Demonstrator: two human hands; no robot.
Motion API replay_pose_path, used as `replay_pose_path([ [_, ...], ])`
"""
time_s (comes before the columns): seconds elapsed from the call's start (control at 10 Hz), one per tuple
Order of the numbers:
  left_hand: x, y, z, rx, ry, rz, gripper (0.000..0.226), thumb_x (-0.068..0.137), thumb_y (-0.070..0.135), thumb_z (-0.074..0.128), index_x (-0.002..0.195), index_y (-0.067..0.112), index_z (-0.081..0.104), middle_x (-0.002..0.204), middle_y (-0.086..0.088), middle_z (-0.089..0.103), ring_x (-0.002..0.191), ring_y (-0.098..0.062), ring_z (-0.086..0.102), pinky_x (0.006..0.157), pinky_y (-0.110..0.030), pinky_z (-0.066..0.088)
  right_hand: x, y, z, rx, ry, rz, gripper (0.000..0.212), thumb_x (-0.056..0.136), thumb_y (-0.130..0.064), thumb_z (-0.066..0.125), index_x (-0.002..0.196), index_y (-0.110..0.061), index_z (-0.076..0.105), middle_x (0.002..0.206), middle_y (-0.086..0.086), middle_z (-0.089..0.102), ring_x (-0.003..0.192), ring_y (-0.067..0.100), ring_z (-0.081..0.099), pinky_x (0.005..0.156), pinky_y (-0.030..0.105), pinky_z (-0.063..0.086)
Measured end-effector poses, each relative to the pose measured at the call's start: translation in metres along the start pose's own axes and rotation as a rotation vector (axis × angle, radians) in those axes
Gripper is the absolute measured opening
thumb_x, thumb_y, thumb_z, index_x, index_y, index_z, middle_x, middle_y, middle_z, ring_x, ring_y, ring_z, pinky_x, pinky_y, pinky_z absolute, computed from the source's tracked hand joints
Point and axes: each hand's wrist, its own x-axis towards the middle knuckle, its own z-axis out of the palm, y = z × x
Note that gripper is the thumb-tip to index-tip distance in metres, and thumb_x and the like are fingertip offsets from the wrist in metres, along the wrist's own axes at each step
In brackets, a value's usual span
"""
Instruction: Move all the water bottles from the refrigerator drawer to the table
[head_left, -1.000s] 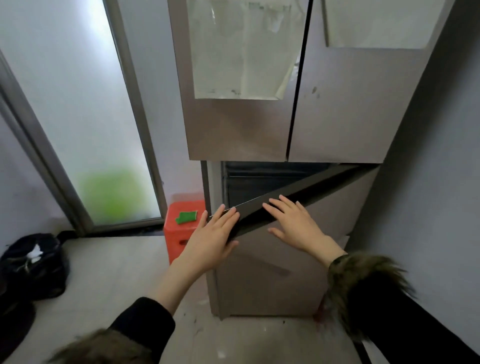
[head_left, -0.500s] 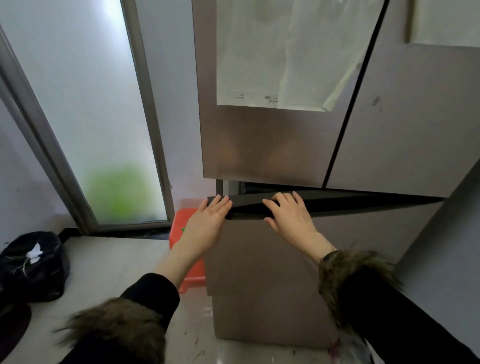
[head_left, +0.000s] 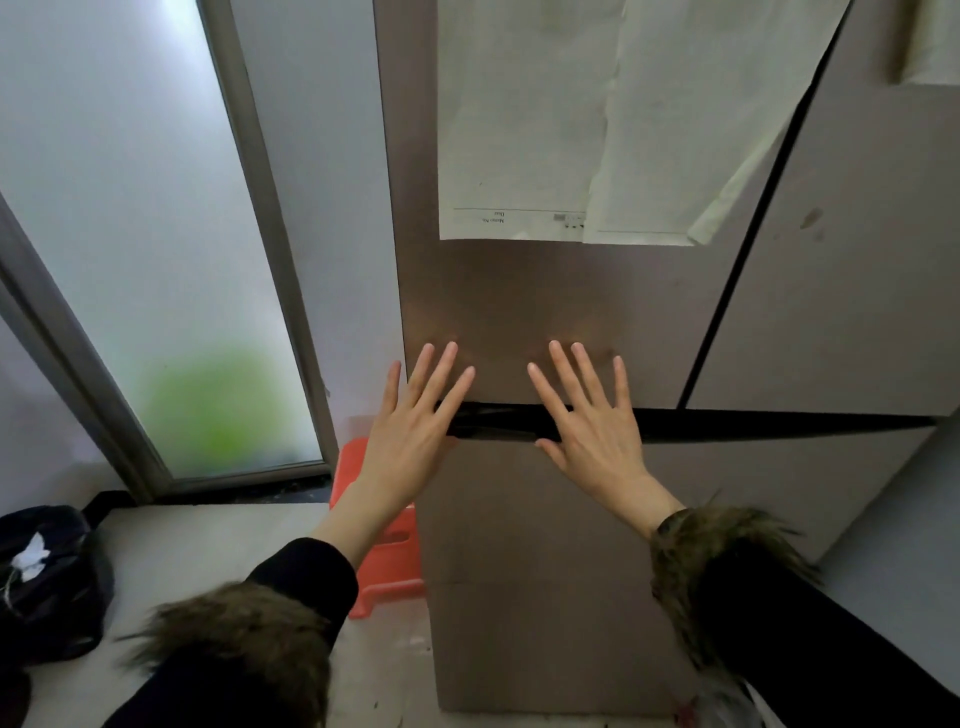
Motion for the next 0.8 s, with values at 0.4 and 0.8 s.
replay_pose_path([
  [0.4, 0.007, -0.003, 0.035, 0.029, 0.119, -0.031, 0.108, 0.069, -0.006, 0.069, 0.149, 0.023, 0.002, 0.157, -0.004, -0.013, 0.144, -0.027, -0.011, 0.117, -0.043, -0.012, 0.005, -0.005, 0.032, -0.159, 0.140, 0.066, 0.116, 0.064, -0.022, 0.082, 0.149, -0.021, 0.005, 0.156, 0.009, -0.016, 0.144, 0.027, -0.013, 0.112, 0.056, 0.014],
  [0.8, 0.010, 0.003, -0.018, -0.103, 0.286, 0.001, 0.054, 0.073, 0.007, 0.070, 0.124, 0.008, 0.051, 0.139, -0.018, 0.045, 0.134, -0.034, 0.037, 0.110, -0.053, 0.029, 0.018, 0.009, -0.032, 0.067, 0.441, 0.028, 0.042, 0.086, -0.031, 0.054, 0.125, -0.013, 0.055, 0.120, 0.007, 0.062, 0.117, 0.025, 0.055, 0.103, 0.050, 0.034],
])
